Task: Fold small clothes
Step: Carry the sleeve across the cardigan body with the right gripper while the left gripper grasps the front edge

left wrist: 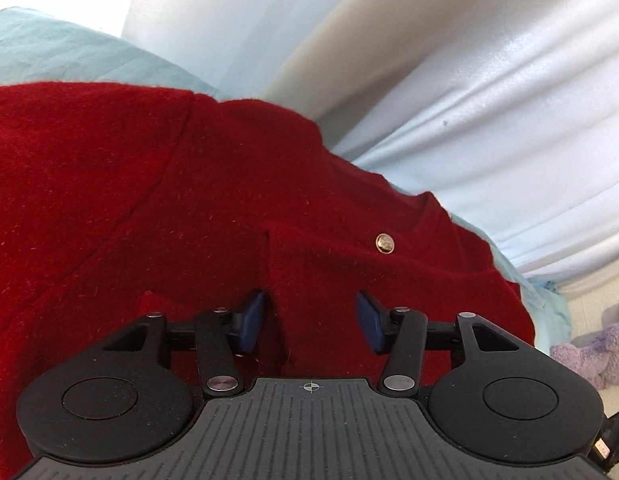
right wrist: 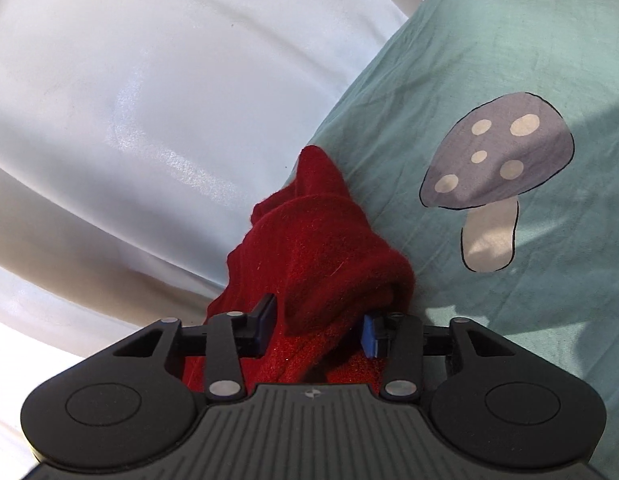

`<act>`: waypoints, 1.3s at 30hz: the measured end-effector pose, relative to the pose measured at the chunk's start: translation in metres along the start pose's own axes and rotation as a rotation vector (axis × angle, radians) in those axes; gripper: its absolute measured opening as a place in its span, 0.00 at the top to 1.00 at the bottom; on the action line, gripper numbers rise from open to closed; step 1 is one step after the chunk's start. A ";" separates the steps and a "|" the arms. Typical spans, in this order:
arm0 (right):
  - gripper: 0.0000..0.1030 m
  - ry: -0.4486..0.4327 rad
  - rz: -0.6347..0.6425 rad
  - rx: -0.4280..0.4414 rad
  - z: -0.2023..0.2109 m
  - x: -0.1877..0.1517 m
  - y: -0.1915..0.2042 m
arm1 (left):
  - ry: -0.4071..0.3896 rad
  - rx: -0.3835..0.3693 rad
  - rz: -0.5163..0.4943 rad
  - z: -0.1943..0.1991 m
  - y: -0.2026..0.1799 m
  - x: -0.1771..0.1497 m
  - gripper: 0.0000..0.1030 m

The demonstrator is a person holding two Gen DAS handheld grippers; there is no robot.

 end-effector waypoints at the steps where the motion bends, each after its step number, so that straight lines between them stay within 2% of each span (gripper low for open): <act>1: 0.69 0.003 0.002 -0.005 -0.001 0.000 -0.001 | 0.009 -0.009 -0.001 -0.003 -0.001 0.000 0.71; 2: 0.71 0.000 0.007 -0.007 -0.002 0.000 -0.002 | 0.024 -0.016 0.005 -0.006 0.000 0.000 0.83; 3: 0.75 -0.001 0.012 -0.008 -0.002 -0.001 -0.001 | 0.032 -0.008 0.017 -0.011 0.000 0.000 0.86; 6: 0.78 0.015 0.048 -0.017 -0.001 -0.002 0.003 | -0.008 0.023 -0.031 0.001 -0.009 0.001 0.87; 9: 0.78 0.036 0.120 0.015 0.005 -0.005 0.016 | -0.106 -0.014 -0.058 0.038 -0.020 0.009 0.87; 11: 0.72 0.089 0.175 0.039 0.007 -0.009 0.025 | -0.146 0.004 -0.080 0.057 -0.019 0.014 0.87; 13: 0.68 0.145 0.225 0.080 0.011 -0.015 0.034 | -0.158 0.049 -0.109 0.065 -0.014 0.014 0.87; 15: 0.68 0.195 0.279 0.114 0.016 -0.019 0.043 | -0.143 0.114 -0.137 0.063 -0.006 0.009 0.87; 17: 0.68 0.234 0.337 0.179 0.026 -0.021 0.056 | -0.122 0.145 -0.134 0.060 0.004 0.003 0.87; 19: 0.68 0.198 0.399 0.199 0.035 -0.017 0.070 | -0.117 0.154 -0.136 0.058 0.005 0.001 0.87; 21: 0.68 0.141 0.467 0.147 0.033 -0.010 0.084 | -0.123 0.169 -0.150 0.058 0.001 -0.001 0.87; 23: 0.68 0.080 0.560 0.035 0.015 -0.004 0.095 | -0.131 0.169 -0.160 0.055 -0.004 -0.001 0.86; 25: 0.74 0.053 0.655 -0.083 -0.007 -0.006 0.097 | -0.128 0.166 -0.158 0.053 -0.005 -0.002 0.86; 29: 0.85 0.125 0.736 -0.213 -0.041 -0.019 0.078 | -0.113 0.178 -0.139 0.043 0.007 0.003 0.86; 32: 0.86 0.066 0.831 -0.278 -0.039 -0.025 0.075 | -0.098 0.174 -0.114 0.037 0.013 0.004 0.86; 36: 0.86 0.068 0.803 -0.285 -0.036 -0.019 0.074 | -0.162 0.134 -0.146 0.046 0.002 0.006 0.86; 39: 0.86 0.038 0.807 -0.334 -0.035 -0.016 0.072 | -0.156 0.169 -0.142 0.045 0.006 0.013 0.86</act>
Point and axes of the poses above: each gripper's, at about its wrist camera, not at the fingertips, and z roughly against the way its jaws point, y to its left, x to its top, the point moved 2 cm from there along -z, roughly the way its jaws point, and after that the axes turned 1 degree about -x, right-handed, at the moved point
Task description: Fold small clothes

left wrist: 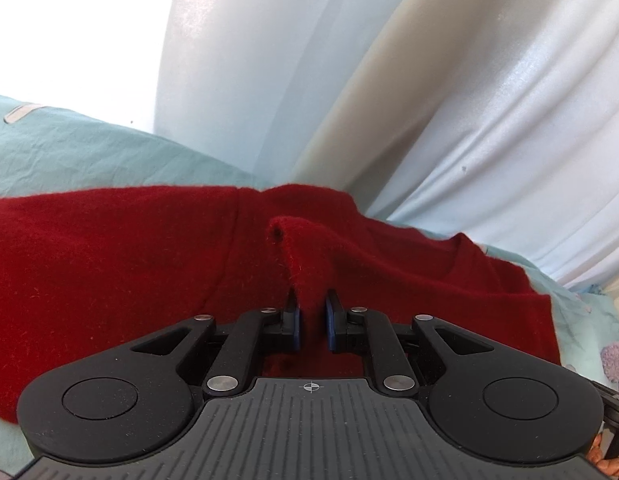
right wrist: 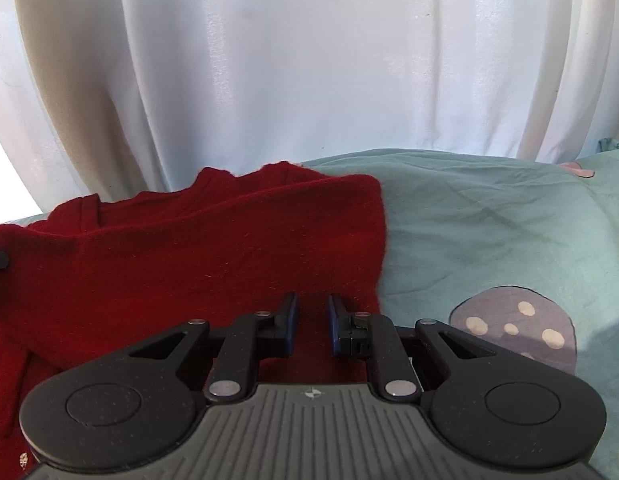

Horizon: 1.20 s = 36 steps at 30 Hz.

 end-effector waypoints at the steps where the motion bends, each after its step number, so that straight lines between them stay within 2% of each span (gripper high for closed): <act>1: 0.86 0.002 -0.014 -0.002 0.002 0.000 -0.002 | 0.014 0.015 -0.002 -0.003 0.002 -0.001 0.86; 2: 0.86 0.001 -0.037 0.014 0.006 0.000 -0.004 | 0.037 0.038 -0.006 -0.008 0.005 -0.003 0.86; 4: 0.77 -0.004 -0.100 0.079 0.020 -0.002 -0.009 | 0.066 0.060 -0.007 -0.015 0.009 -0.011 0.85; 7: 0.64 0.004 -0.176 0.155 0.038 -0.008 -0.010 | 0.059 0.057 0.000 -0.017 0.011 -0.016 0.84; 9: 0.60 0.015 -0.229 0.198 0.044 -0.013 -0.011 | 0.059 0.056 0.006 -0.017 0.012 -0.015 0.84; 12: 0.59 0.051 -0.319 0.253 0.043 -0.022 -0.016 | 0.060 0.055 0.011 -0.014 0.012 -0.014 0.84; 16: 0.59 0.071 -0.411 0.277 0.039 -0.023 -0.023 | 0.049 0.068 -0.004 -0.009 0.008 -0.014 0.86; 20: 0.59 0.037 -0.365 0.293 0.045 -0.020 -0.016 | 0.020 0.072 -0.012 0.001 0.006 -0.011 0.86; 24: 0.61 0.021 -0.266 0.273 0.040 -0.022 0.001 | 0.039 0.110 0.011 -0.006 0.015 -0.015 0.86; 26: 0.62 0.038 -0.231 0.257 0.032 -0.025 0.007 | 0.040 0.105 0.025 -0.009 0.021 -0.020 0.86; 28: 0.64 0.046 -0.211 0.243 0.027 -0.027 0.011 | 0.023 0.101 0.025 -0.004 0.023 -0.022 0.74; 30: 0.64 0.046 -0.179 0.214 0.029 -0.025 0.016 | -0.021 0.119 0.048 0.011 0.028 -0.022 0.41; 31: 0.64 0.038 -0.163 0.200 0.033 -0.023 0.019 | -0.055 0.124 0.068 0.022 0.033 -0.021 0.34; 32: 0.64 0.022 -0.144 0.194 0.038 -0.022 0.022 | -0.092 0.139 0.107 0.035 0.043 -0.020 0.18; 33: 0.64 0.006 -0.128 0.194 0.042 -0.022 0.026 | -0.130 0.156 0.156 0.048 0.056 -0.020 0.09; 36: 0.64 -0.002 -0.121 0.217 0.049 -0.023 0.034 | -0.194 0.219 0.328 0.086 0.115 -0.026 0.08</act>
Point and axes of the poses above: each gripper's, at about its wrist camera, not at the fingertips, and z roughly against the way its jaws point, y to its left, x to its top, the point moved 2 cm from there along -z, roughly the way its jaws point, and after that the axes turned 1 degree about -x, right-handed, at the moved point
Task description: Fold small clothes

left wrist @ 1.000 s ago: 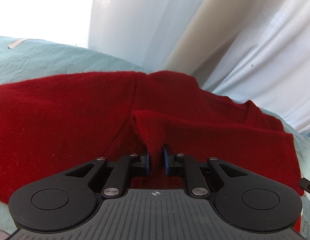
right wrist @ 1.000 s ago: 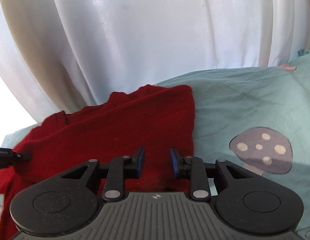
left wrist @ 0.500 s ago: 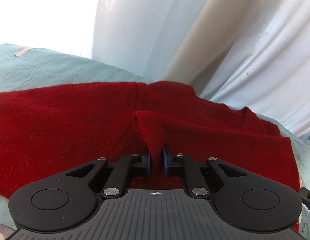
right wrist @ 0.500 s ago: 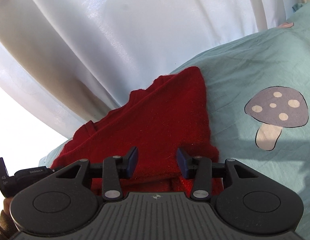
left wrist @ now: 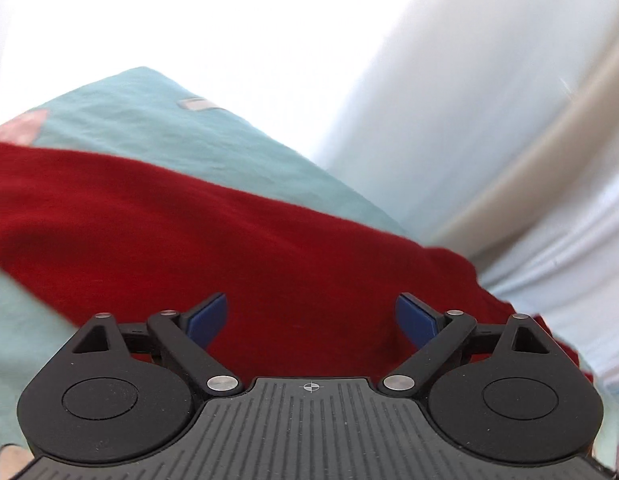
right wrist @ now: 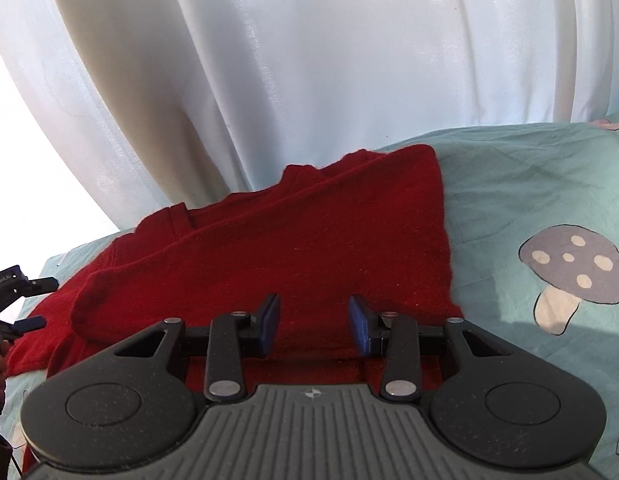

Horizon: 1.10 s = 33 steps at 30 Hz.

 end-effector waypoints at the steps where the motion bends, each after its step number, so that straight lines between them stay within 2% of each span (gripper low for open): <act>1: 0.64 0.001 -0.004 0.009 0.001 -0.001 0.002 | -0.005 0.037 0.052 0.005 0.023 0.007 0.08; 4: 0.64 0.005 -0.006 0.037 0.006 -0.006 0.007 | -0.045 0.199 0.225 0.023 0.101 0.023 0.08; 7: 0.63 0.019 0.004 0.061 0.009 -0.010 0.014 | -0.130 0.313 0.454 0.047 0.172 0.032 0.15; 9: 0.63 0.028 0.009 0.067 0.011 -0.013 0.017 | -0.157 0.344 0.584 0.054 0.207 0.034 0.25; 11: 0.63 0.037 0.002 0.071 0.011 -0.015 0.020 | -0.188 0.305 0.660 0.056 0.231 0.033 0.27; 16: 0.63 0.051 -0.007 0.059 0.009 -0.017 0.026 | -0.236 0.233 0.692 0.049 0.251 0.046 0.33; 18: 0.63 0.047 0.004 0.061 0.009 -0.016 0.030 | -0.234 0.201 0.725 0.043 0.258 0.048 0.54; 19: 0.63 0.048 0.007 0.057 0.009 -0.016 0.031 | -0.239 0.198 0.732 0.041 0.262 0.048 0.58; 21: 0.63 0.049 0.007 0.054 0.009 -0.016 0.032 | -0.221 0.181 0.740 0.036 0.267 0.047 0.87; 28: 0.63 0.060 0.001 0.033 0.006 -0.019 0.030 | -0.231 0.163 0.742 0.032 0.269 0.045 0.88; 31: 0.63 0.063 0.007 0.020 0.005 -0.023 0.029 | -0.265 0.176 0.654 0.044 0.252 0.051 0.89; 33: 0.63 0.072 0.018 0.006 0.003 -0.026 0.028 | -0.302 0.157 0.575 0.053 0.231 0.060 0.89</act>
Point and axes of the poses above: each gripper's, at about its wrist camera, not at the fingertips, and z roughly against the way its jaws point, y to its left, x to its top, the point moved 2 cm from there along -z, roughly the way its jaws point, and after that the axes turned 1 degree about -x, right-handed, at the moved point
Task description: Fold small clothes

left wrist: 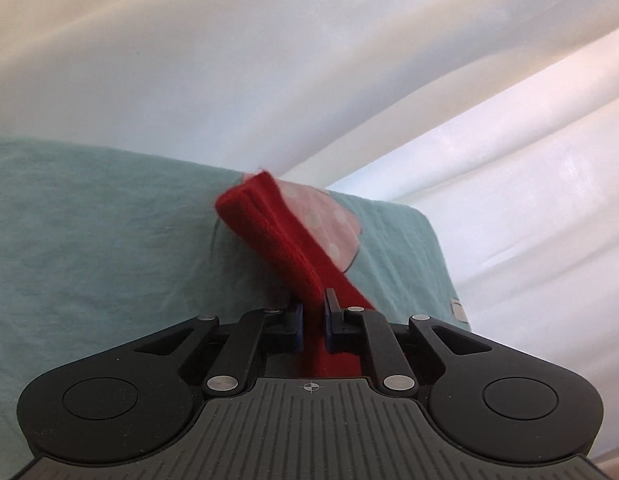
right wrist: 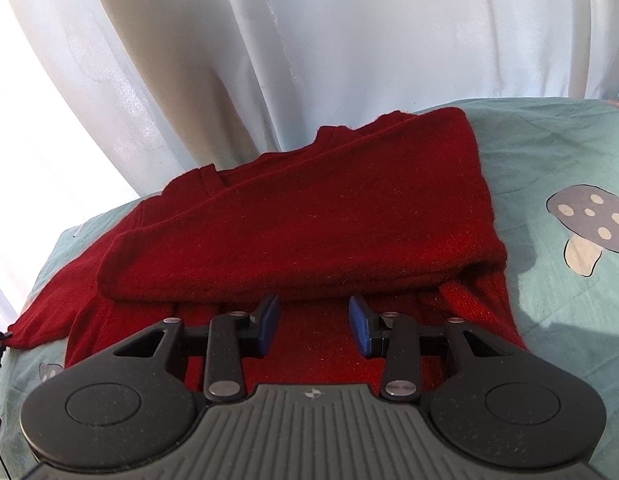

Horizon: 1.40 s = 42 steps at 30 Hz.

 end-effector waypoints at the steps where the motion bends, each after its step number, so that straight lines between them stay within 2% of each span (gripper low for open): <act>1: 0.63 0.008 0.003 -0.011 -0.002 -0.002 -0.001 | -0.012 -0.024 -0.041 0.008 -0.013 -0.001 0.89; 5: 0.63 0.013 0.010 -0.040 -0.005 -0.006 -0.002 | -0.053 -0.158 -0.247 0.048 -0.076 -0.019 0.90; 9: 0.63 0.014 -0.012 -0.023 -0.005 -0.008 -0.005 | -0.048 -0.325 -0.464 0.088 -0.146 -0.061 0.90; 13: 0.63 0.007 -0.016 -0.002 -0.001 -0.008 -0.006 | 0.011 -0.446 -0.685 0.111 -0.203 -0.128 0.89; 16: 0.63 0.004 -0.008 -0.004 0.001 -0.007 -0.005 | 0.052 -0.473 -0.873 0.116 -0.233 -0.192 0.89; 18: 0.63 0.014 -0.007 -0.022 0.000 -0.008 -0.006 | 0.112 -0.470 -0.967 0.110 -0.243 -0.235 0.89; 22: 0.63 0.039 0.001 -0.057 -0.003 -0.010 -0.006 | 0.227 -0.455 -1.050 0.098 -0.245 -0.299 0.89; 26: 0.63 0.046 0.043 -0.073 -0.004 -0.011 -0.002 | 0.248 -0.400 -1.117 0.099 -0.240 -0.335 0.88; 28: 0.61 0.048 0.062 -0.076 -0.005 -0.011 0.000 | 0.282 -0.389 -1.152 0.097 -0.239 -0.340 0.86; 31: 0.58 0.044 0.078 -0.080 -0.006 -0.012 0.004 | 0.368 -0.395 -1.174 0.091 -0.233 -0.348 0.69; 32: 0.57 0.042 0.082 -0.081 -0.007 -0.013 0.005 | 0.370 -0.396 -1.186 0.093 -0.232 -0.350 0.61; 35: 0.57 0.041 0.097 -0.088 -0.008 -0.014 0.007 | 0.337 -0.421 -1.220 0.104 -0.231 -0.353 0.50; 38: 0.52 0.044 0.108 -0.079 -0.008 -0.014 0.008 | 0.339 -0.424 -1.176 0.118 -0.220 -0.344 0.47; 41: 0.47 0.044 0.120 -0.068 -0.009 -0.015 0.009 | 0.317 -0.363 -1.144 0.125 -0.203 -0.331 0.43; 42: 0.42 0.045 0.122 -0.059 -0.009 -0.015 0.010 | 0.305 -0.331 -1.148 0.124 -0.199 -0.326 0.41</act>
Point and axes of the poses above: each gripper's, at about its wrist camera, not at the fingertips, and z roughly against the way its jaws point, y to its left, x to its top, the point moved 2 cm from there along -z, roughly the way its jaws point, and after that the axes turned 1 degree about -x, right-handed, at the moved point
